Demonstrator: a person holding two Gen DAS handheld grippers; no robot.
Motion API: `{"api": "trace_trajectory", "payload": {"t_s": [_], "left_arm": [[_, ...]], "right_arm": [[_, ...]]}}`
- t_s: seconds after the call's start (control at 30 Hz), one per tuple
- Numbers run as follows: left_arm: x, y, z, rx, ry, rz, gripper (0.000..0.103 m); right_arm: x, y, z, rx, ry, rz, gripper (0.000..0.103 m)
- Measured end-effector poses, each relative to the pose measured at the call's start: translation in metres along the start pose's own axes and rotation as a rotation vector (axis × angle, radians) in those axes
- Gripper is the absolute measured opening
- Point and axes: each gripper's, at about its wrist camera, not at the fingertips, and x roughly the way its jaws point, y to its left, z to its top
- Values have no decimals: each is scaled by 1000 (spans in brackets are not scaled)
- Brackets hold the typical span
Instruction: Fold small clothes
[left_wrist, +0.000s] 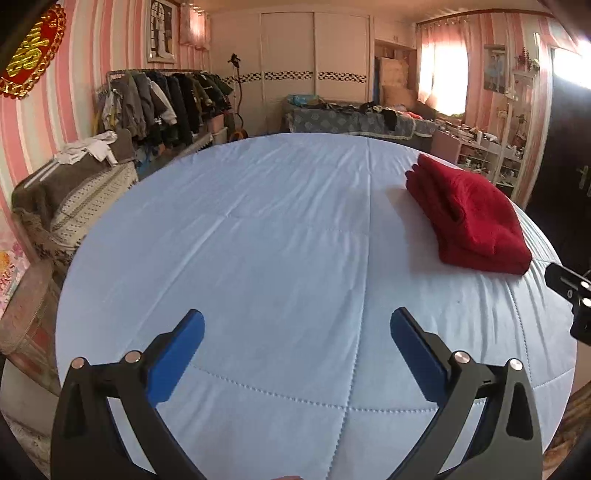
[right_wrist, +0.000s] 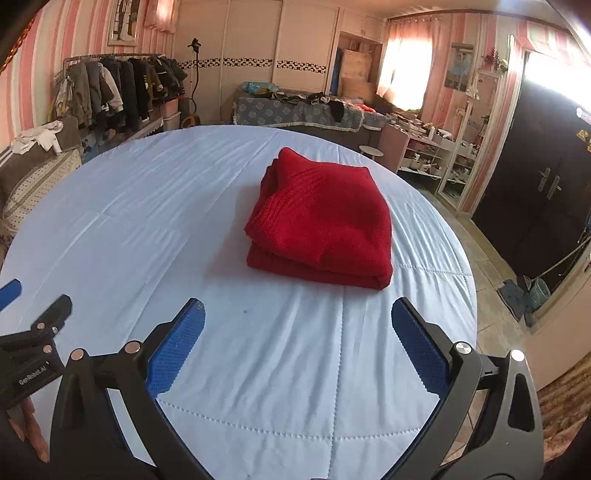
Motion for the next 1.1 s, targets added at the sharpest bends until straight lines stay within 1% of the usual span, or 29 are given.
{"api": "trace_trajectory", "payload": {"t_s": [0.07,0.23,0.3,0.5,0.57,1.1], "left_arm": [[-1,1,1,-17,-6,-11,101],[-2,10,3,-58,-11,8,101],[-4,13,3,-68,-11,4,101],[-7,10,6,-50,-13,1,101],[-7,8,6,-48,-7,-12,101],[-13,3,8,-35,-12,-10,101]], "right_arm": [[1,-1,0,0,2,3,100],[0,-1,0,-1,-3,7,100],[1,-1,0,-4,-5,10,100],[2,-1,1,-3,-3,14,100],[2,-1,2,-4,-3,15,100],[4,-1,2,0,-10,21,100]]}}
